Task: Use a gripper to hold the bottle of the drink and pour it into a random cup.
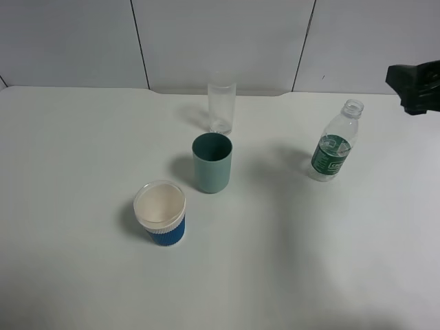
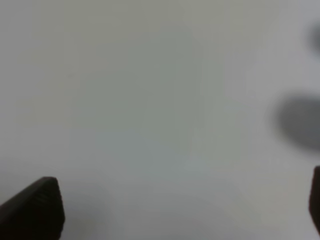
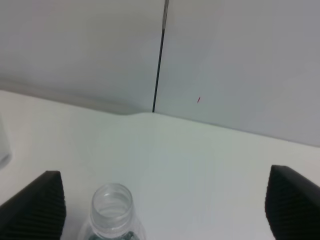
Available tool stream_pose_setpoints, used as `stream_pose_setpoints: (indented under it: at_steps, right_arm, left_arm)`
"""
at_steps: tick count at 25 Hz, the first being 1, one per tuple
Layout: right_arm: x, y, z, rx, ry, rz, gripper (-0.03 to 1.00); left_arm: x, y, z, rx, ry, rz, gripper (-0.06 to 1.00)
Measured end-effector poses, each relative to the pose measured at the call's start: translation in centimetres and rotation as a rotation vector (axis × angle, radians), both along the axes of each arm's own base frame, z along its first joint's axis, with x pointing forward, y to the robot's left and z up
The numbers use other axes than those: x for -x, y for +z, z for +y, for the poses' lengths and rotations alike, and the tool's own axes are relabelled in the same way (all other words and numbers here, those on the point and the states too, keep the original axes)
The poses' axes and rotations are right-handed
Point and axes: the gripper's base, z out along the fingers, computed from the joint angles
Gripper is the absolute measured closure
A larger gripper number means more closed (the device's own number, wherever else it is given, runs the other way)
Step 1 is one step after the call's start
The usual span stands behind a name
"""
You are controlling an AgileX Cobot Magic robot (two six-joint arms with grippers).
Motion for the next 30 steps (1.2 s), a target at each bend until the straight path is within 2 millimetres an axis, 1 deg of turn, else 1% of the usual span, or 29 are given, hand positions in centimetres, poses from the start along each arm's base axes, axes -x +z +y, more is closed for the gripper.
stream_pose_setpoints:
  at_steps: [3,8,12,15,24,30]
  right_arm:
    - [0.8,0.8,-0.9,-0.003,-0.049,-0.035,0.18]
    - [2.7,1.6,-2.4,0.002,-0.146,-0.040,0.18]
    - [4.7,2.5,-2.6,0.001,-0.170,-0.085,0.18]
    - [6.1,2.8,-2.6,-0.001,-0.177,-0.096,0.18]
    - [9.8,2.2,-2.8,-0.021,-0.210,-0.013,0.18]
    - [12.2,1.8,-2.8,-0.045,-0.229,0.004,0.18]
  left_arm:
    - [0.0,0.0,0.0,0.000,0.000,0.000,-0.05]
    - [0.0,0.0,0.0,0.000,0.000,0.000,-0.05]
    - [0.0,0.0,0.0,0.000,0.000,0.000,-0.05]
    - [0.0,0.0,0.0,0.000,0.000,0.000,-0.05]
    - [0.0,0.0,0.0,0.000,0.000,0.000,-0.05]
    - [0.0,0.0,0.0,0.000,0.000,0.000,-0.05]
